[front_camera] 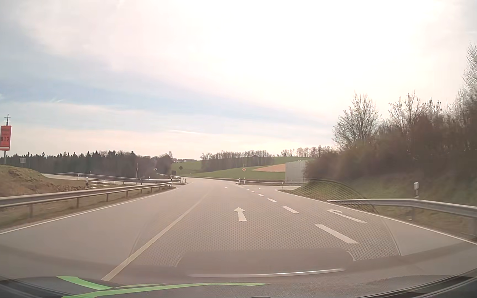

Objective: Follow the waypoints while adhering to traffic rules and regulations

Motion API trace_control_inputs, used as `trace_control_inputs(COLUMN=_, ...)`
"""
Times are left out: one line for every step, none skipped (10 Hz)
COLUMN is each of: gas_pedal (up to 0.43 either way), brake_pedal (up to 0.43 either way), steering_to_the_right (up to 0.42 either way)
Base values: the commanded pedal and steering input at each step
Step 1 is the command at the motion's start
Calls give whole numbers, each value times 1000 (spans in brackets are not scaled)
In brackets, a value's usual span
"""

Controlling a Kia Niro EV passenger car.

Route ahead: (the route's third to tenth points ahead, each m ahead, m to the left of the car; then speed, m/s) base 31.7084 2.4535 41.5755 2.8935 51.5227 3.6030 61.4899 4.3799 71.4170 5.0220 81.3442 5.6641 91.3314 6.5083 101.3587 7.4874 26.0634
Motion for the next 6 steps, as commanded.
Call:
trace_control_inputs(gas_pedal=169, brake_pedal=0, steering_to_the_right=-6)
trace_control_inputs(gas_pedal=169, brake_pedal=0, steering_to_the_right=-5)
trace_control_inputs(gas_pedal=169, brake_pedal=0, steering_to_the_right=-5)
trace_control_inputs(gas_pedal=169, brake_pedal=0, steering_to_the_right=-6)
trace_control_inputs(gas_pedal=169, brake_pedal=0, steering_to_the_right=-6)
trace_control_inputs(gas_pedal=169, brake_pedal=0, steering_to_the_right=-7)
